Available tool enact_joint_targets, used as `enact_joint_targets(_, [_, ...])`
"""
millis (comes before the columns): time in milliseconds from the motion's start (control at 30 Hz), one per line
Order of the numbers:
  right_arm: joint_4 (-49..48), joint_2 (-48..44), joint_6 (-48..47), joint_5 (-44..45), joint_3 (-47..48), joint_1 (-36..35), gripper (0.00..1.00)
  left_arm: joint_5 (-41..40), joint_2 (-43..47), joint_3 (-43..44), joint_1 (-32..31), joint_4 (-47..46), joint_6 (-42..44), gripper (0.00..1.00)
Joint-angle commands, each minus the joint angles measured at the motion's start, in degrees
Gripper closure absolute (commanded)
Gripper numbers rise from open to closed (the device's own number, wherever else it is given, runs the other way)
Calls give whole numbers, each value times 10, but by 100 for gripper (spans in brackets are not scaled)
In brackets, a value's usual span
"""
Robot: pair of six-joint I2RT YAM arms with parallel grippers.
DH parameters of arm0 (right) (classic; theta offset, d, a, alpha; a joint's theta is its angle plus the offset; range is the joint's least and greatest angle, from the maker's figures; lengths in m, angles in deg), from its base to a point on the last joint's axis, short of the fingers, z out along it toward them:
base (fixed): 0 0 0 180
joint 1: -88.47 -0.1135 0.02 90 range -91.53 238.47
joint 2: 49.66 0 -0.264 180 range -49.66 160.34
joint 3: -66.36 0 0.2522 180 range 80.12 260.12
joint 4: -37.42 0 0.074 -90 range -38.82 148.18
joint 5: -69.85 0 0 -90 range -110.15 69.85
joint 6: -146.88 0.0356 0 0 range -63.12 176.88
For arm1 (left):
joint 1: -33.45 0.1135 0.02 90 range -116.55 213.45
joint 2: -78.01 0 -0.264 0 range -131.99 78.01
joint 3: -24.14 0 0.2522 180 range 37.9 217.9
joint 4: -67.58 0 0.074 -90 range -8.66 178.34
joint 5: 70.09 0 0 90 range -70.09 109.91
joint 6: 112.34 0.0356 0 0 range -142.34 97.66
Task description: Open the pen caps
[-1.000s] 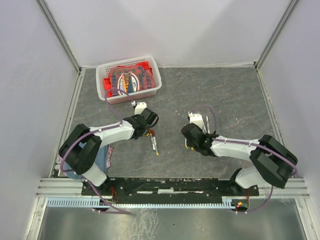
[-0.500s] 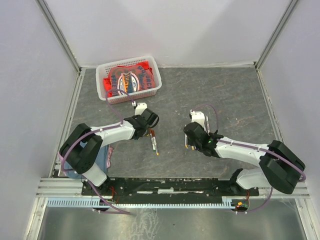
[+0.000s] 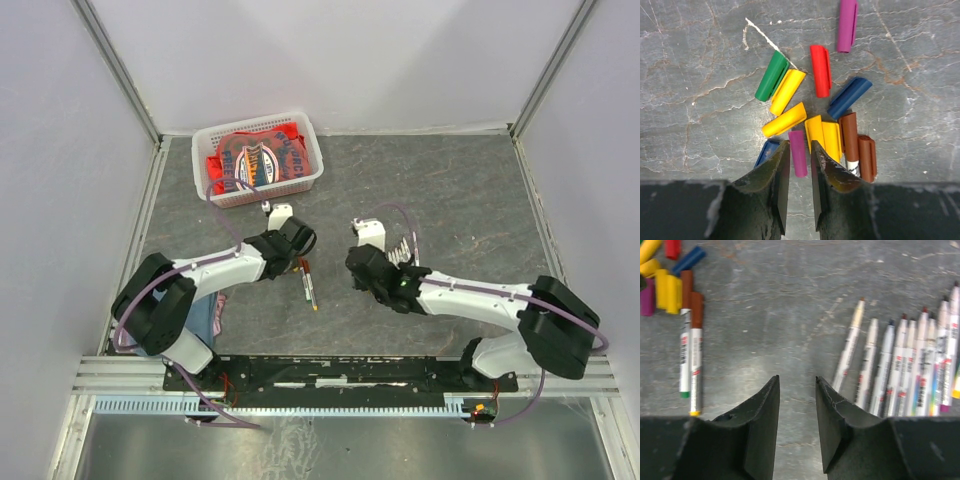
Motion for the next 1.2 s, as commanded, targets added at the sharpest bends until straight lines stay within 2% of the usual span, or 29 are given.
enact_joint_targets(0, [-28, 48, -5, -3, 57, -35, 58, -19, 40, -1, -5, -14, -7, 70])
enact_joint_targets(67, [-36, 74, -2, -10, 71, -45, 57, -16, 49, -3, -5, -14, -8, 70])
enact_joint_targets(233, [-37, 141, -1, -22, 124, -69, 55, -15, 73, -14, -5, -17, -13, 58])
enact_joint_targets(333, [-38, 179, 5, -30, 147, -77, 54, -15, 84, -18, -5, -18, -15, 54])
enact_joint_targets(1167, [-29, 257, 19, -51, 202, -94, 55, -23, 114, -30, -5, -19, -18, 53])
